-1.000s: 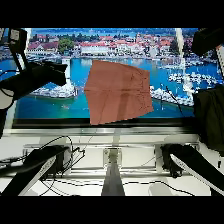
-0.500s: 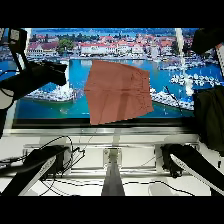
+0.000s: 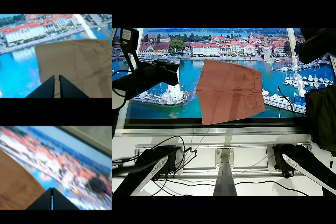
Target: Fold the clothes and pants, and hang the long-sleeved shirts on hangers.
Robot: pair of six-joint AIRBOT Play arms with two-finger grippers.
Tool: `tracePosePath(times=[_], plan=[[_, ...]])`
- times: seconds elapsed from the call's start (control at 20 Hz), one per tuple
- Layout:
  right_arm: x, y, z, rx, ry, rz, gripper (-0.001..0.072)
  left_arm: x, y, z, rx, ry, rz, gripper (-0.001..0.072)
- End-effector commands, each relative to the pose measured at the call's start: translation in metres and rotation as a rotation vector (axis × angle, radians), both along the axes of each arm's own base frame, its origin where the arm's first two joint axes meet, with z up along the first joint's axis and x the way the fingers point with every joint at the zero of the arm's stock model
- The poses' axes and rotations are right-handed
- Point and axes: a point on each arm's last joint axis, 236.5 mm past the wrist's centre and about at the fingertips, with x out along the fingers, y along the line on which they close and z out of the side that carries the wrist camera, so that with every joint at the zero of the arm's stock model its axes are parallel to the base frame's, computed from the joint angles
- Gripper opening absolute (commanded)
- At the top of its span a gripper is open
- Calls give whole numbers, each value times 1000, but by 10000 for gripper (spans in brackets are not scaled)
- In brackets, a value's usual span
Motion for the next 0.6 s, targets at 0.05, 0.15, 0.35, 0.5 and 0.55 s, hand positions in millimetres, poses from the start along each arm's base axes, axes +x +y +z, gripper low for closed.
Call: tracePosePath(times=[0.05,0.15,0.35,0.5,0.55], plan=[[-1,-107,-88,-137,374,-326,20,-7,-6,-2,-23,30,-21,68],[-2,-128,-140,15,530,-386,20,-9,-7,-4,-20,40,-26,68],[-35,-123,-246,393,837,-418,22,-9,-8,-3,-27,41,-28,68],[-64,-106,-316,513,975,-456,410,-8,-8,-4,-26,44,-27,76],[-68,-93,-333,579,995,-457,495,-8,-8,-4,-26,44,-27,123]])
